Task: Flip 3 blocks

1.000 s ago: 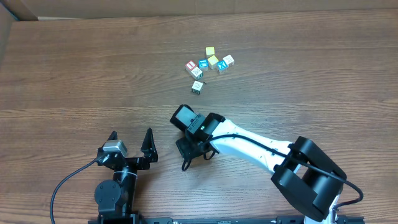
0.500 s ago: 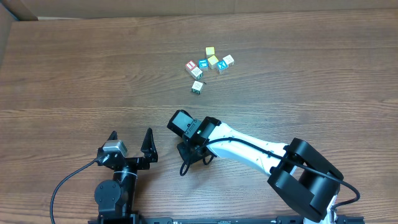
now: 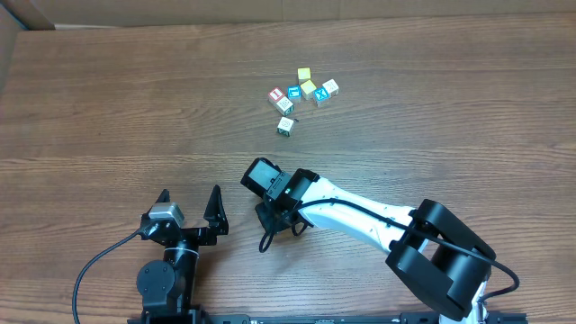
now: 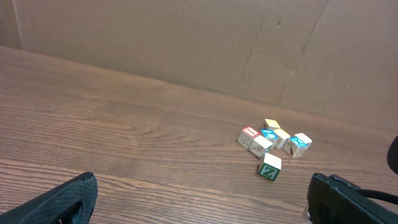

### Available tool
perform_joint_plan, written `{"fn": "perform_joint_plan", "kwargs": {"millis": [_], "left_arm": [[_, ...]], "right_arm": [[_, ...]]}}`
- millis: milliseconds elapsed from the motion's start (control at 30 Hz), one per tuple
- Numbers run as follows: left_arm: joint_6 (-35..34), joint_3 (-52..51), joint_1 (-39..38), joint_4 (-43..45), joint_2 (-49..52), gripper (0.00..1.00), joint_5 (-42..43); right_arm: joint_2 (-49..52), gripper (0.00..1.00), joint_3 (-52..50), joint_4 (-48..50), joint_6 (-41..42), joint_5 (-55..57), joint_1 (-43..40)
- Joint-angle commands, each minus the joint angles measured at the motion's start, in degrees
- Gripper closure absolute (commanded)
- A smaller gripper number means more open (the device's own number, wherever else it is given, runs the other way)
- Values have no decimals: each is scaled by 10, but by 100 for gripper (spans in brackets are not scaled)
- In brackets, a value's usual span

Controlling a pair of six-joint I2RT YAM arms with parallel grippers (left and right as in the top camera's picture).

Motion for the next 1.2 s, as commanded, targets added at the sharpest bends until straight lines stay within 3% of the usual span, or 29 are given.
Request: {"fn": "perform_joint_plan", "kwargs": {"millis": [0,233,400,500,833,967,1167], "left_arm": [[11,-2,-4,-2,-5,0,-2],[11,-2,-4,-2,-5,0,-2],[11,-2,-4,-2,-5,0,-2],[11,-2,-4,-2,-5,0,-2],[11,-2,-4,-2,-5,0,-2],[11,-2,-4,-2,-5,0,-2],[11,-2,-4,-2,-5,0,-2]], "right_arm": [[18,56,0,0,19,9,-1],[18,57,0,-6,77,0,-1],[18,78,1,-5,76,0,-2],[15,81,10,-14,76,0,-2],[-9,83,168,-254,72,-88,-31],[4,90,170,-299,72,-127,-53],[78,89,170,-334,68,-138,-52]]}}
